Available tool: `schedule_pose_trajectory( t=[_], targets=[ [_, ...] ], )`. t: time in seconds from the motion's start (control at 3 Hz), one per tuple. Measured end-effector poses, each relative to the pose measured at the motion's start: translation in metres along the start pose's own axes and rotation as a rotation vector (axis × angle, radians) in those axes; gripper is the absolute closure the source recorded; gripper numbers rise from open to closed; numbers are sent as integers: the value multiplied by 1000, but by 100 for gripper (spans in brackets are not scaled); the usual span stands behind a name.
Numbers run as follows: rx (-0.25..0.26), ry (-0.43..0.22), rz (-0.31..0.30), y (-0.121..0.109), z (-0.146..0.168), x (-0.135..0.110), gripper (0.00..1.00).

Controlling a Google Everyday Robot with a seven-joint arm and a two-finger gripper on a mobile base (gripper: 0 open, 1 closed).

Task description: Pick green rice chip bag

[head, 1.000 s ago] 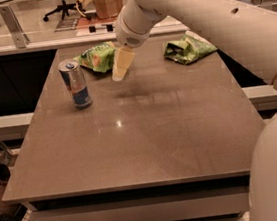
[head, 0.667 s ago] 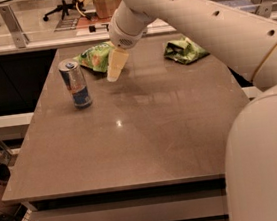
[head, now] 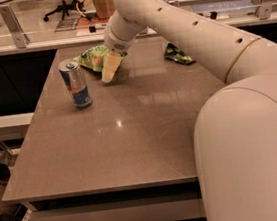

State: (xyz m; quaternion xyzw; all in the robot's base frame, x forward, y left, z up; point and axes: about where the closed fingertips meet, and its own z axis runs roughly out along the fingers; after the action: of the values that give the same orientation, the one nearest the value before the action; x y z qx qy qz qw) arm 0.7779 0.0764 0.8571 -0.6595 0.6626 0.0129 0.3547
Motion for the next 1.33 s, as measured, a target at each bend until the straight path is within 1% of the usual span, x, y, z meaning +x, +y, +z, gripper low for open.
schedule_pose_trajectory(
  t=[0.33,1.33],
  targets=[
    [-10,-18,-9,-6,17,0,18],
    [-19,-17,-9,-2,23,0,88]
  ],
)
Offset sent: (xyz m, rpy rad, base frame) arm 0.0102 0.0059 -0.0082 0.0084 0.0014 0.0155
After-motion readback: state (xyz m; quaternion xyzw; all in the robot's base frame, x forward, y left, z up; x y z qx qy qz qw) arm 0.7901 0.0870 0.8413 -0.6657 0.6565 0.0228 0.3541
